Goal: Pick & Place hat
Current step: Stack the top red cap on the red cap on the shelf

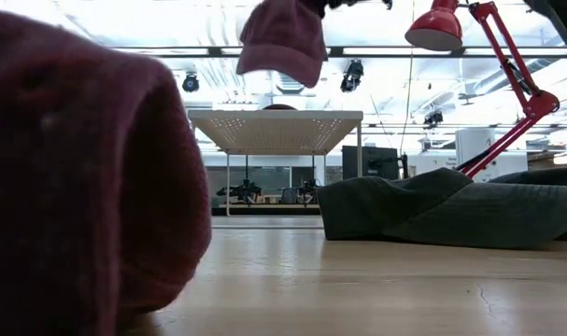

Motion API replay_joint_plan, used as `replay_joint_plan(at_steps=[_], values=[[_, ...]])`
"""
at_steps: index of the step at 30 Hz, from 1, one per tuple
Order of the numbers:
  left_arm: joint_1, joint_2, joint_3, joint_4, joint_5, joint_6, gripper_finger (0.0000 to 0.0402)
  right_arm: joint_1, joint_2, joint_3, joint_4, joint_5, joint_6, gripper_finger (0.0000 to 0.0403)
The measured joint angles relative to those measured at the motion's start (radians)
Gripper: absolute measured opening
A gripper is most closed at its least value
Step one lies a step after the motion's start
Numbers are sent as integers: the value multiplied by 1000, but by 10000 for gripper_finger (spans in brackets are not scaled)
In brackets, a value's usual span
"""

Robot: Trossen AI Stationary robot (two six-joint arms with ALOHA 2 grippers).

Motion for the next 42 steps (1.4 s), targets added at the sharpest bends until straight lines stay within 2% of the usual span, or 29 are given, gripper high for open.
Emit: replay_joint_plan(at_steps=[4,9,18,22,29,33,42], values=[[0,9,0,2,-84,1,117,-41,41,5,7,-10,-33,8],[0,20,0,7,-86,1,117,-77,109,47,20,-60,-37,8],[0,23,0,6,-86,0,117,-94,191,104,21,-67,-70,8],[0,24,0,6,-85,-4,117,-96,209,104,22,-47,-81,8],[0,25,0,5,-83,-5,117,-95,222,104,54,64,-70,11],[0,25,0,5,-82,-6,117,-95,223,104,92,128,-25,28],[0,25,0,5,-82,-6,117,-94,223,103,121,182,24,99]])
